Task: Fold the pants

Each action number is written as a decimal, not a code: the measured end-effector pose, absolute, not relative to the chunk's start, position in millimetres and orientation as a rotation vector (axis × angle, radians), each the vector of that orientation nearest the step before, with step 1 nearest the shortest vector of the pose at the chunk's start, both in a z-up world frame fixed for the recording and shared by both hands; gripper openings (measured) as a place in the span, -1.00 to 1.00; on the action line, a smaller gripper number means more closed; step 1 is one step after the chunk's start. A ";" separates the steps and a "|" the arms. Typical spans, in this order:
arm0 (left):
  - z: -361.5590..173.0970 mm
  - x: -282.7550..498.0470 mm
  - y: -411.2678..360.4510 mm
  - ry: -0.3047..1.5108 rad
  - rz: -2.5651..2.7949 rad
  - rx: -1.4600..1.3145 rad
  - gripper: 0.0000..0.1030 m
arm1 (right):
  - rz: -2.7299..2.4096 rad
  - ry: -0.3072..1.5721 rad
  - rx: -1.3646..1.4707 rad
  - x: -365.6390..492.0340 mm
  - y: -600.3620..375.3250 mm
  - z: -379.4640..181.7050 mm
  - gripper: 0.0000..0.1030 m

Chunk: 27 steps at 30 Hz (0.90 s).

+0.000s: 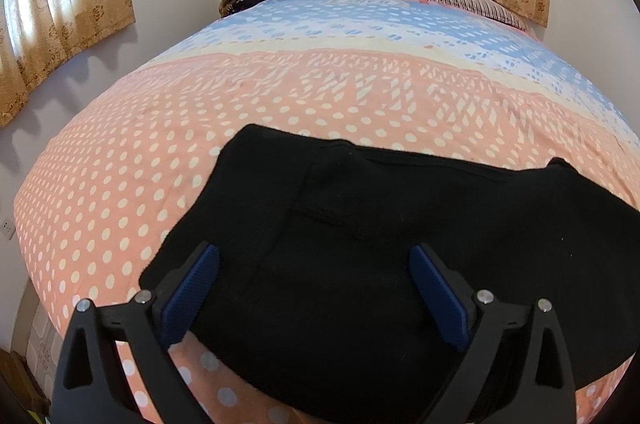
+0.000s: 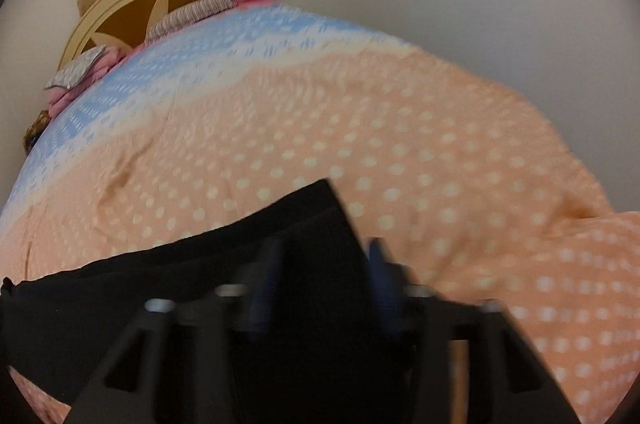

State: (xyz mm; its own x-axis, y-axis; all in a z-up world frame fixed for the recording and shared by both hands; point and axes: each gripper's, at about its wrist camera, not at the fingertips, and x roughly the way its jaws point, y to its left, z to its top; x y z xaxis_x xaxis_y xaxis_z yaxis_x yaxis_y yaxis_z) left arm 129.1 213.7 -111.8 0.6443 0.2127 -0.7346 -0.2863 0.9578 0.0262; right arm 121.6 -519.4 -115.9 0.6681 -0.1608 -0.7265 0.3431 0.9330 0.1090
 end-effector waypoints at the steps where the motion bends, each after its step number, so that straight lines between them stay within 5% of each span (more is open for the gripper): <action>1: -112.1 129.1 213.6 0.823 0.286 -0.095 0.92 | -0.285 0.781 0.230 122.9 -518.4 -114.3 -0.74; 10: -113.1 131.8 211.9 0.823 0.303 -0.102 0.96 | -0.312 0.653 0.188 105.5 -510.4 -87.6 -0.81; 16: -114.3 132.6 210.6 0.814 0.317 -0.097 0.98 | -0.296 0.766 0.299 136.4 -533.6 -114.4 -0.80; 18: -114.6 132.7 210.5 0.812 0.314 -0.100 0.99 | -0.277 0.752 0.355 134.5 -544.1 -112.8 -0.70; 21: -112.6 129.8 210.1 0.806 0.307 -0.104 0.98 | -0.343 0.765 0.340 124.7 -547.6 -105.2 -0.18; 27: -81.4 110.6 206.2 0.731 0.285 -0.152 0.95 | -0.425 0.538 0.184 80.5 -486.9 -55.2 -0.15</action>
